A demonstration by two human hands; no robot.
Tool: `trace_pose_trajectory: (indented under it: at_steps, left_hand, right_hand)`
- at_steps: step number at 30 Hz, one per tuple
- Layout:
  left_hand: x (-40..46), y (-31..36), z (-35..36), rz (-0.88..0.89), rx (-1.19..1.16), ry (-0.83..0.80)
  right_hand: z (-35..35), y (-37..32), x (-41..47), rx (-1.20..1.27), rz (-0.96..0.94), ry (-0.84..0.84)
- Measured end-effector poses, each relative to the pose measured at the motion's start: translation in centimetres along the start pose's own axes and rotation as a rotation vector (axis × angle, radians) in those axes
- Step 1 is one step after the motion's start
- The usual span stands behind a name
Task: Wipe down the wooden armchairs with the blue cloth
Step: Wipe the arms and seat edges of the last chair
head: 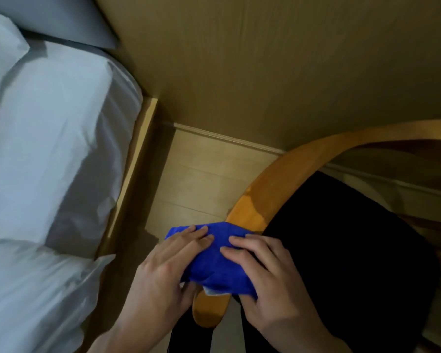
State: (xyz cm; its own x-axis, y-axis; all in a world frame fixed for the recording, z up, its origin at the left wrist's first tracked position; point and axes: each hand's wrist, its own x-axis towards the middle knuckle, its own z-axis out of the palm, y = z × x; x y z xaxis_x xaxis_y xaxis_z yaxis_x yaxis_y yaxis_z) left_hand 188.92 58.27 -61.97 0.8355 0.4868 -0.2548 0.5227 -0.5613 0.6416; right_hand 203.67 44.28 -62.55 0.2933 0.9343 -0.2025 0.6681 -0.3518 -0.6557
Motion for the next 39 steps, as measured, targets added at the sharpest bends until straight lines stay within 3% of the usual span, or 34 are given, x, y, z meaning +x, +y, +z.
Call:
trace_pose_trajectory:
  at_steps: [5, 15, 21, 25, 28, 34, 39]
  left_hand:
    - [2.3, -0.3, -1.0, 0.090, 0.028, -0.025]
    - [18.3, 6.0, 1.4, 0.176, 0.014, 0.037]
    - [6.5, 0.7, 0.2, 0.252, -0.067, 0.017]
    - [-4.5, -3.2, 0.4, 0.243, 0.022, -0.030]
    - [-8.1, -3.6, 1.0, 0.233, 0.077, -0.117]
    - [-2.7, -1.1, 0.8, 0.189, 0.103, -0.075]
    - [7.9, 3.4, 0.9, 0.164, 0.165, -0.003]
  right_hand:
    - [-1.4, 0.7, 1.7, -0.112, -0.029, 0.035]
    - [-7.1, 8.4, 7.3, -0.193, 0.270, 0.442]
    - [0.5, 2.2, 1.2, -0.105, 0.246, 0.309]
    - [5.9, -2.0, -5.2, 0.014, 0.108, 0.154]
    - [7.5, -2.7, -8.1, 0.011, 0.040, 0.099]
    - [2.9, 1.3, -3.6, -0.048, -0.067, 0.097]
    - [-2.3, 6.0, 2.2, -0.156, 0.083, 0.240]
